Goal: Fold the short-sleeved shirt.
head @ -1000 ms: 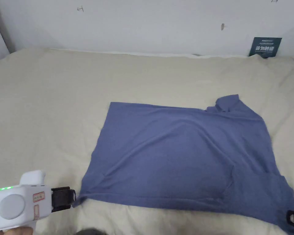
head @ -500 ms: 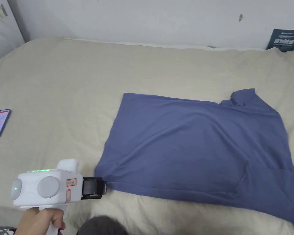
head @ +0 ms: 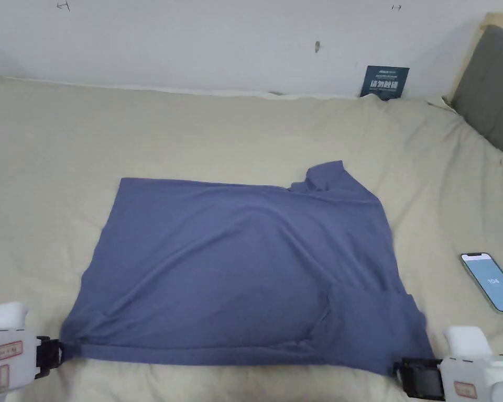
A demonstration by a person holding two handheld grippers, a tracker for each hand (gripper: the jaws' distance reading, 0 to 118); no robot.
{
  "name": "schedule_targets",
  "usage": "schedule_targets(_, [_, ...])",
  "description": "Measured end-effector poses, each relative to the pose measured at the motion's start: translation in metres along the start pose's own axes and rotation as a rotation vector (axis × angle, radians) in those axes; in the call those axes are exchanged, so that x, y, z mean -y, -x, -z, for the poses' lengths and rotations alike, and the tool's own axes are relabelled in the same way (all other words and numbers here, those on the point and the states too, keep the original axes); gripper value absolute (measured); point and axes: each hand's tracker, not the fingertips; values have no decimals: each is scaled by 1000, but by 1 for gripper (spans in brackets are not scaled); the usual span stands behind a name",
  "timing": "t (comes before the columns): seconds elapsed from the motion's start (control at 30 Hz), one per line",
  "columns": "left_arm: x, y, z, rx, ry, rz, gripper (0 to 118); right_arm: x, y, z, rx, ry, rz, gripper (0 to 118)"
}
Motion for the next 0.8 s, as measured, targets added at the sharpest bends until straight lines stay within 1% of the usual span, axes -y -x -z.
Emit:
schedule_targets(0.03, [4,-2,0,1,3,-6,0,3,0,3,15,-10,-6,77])
schedule_targets(0.1, [3,-2,1,-2,9,-7,0,4,1,4,6,3,-12,65])
schedule_targets(0.13, [3,-2,1,-4,7,-3,0,5,-2,3,-52,14,9,59])
schedule_targets(0.17, [5,-3,1,-3,9,2,0,4,-3,-3,-38,4,12,46])
schedule_targets(0.2, [5,-3,-1,-5,11,7,0,3,-1,-5,-35,-20,14,20])
schedule_targets(0.23, [5,-2,-4,-1,4,9,0,2,-1,-11,-39,-78,17,4])
schedule_targets(0.3, [7,-4,-8,2,5,18,0,0,-2,-17,-39,-55,12,4])
schedule_targets(0.37, [5,-3,-11,-2,-8,23,0,-1,6,-26,-12,-84,-47,4])
schedule_targets(0.53, [-11,2,-15,9,-39,22,0,-14,3,-36,-18,-92,-33,4])
schedule_targets(0.6, [-17,-3,-18,13,-57,32,0,-22,4,-40,-13,-107,-40,4])
schedule_targets(0.8, [-62,-15,-18,23,-113,42,0,-75,4,-42,8,-148,-60,4])
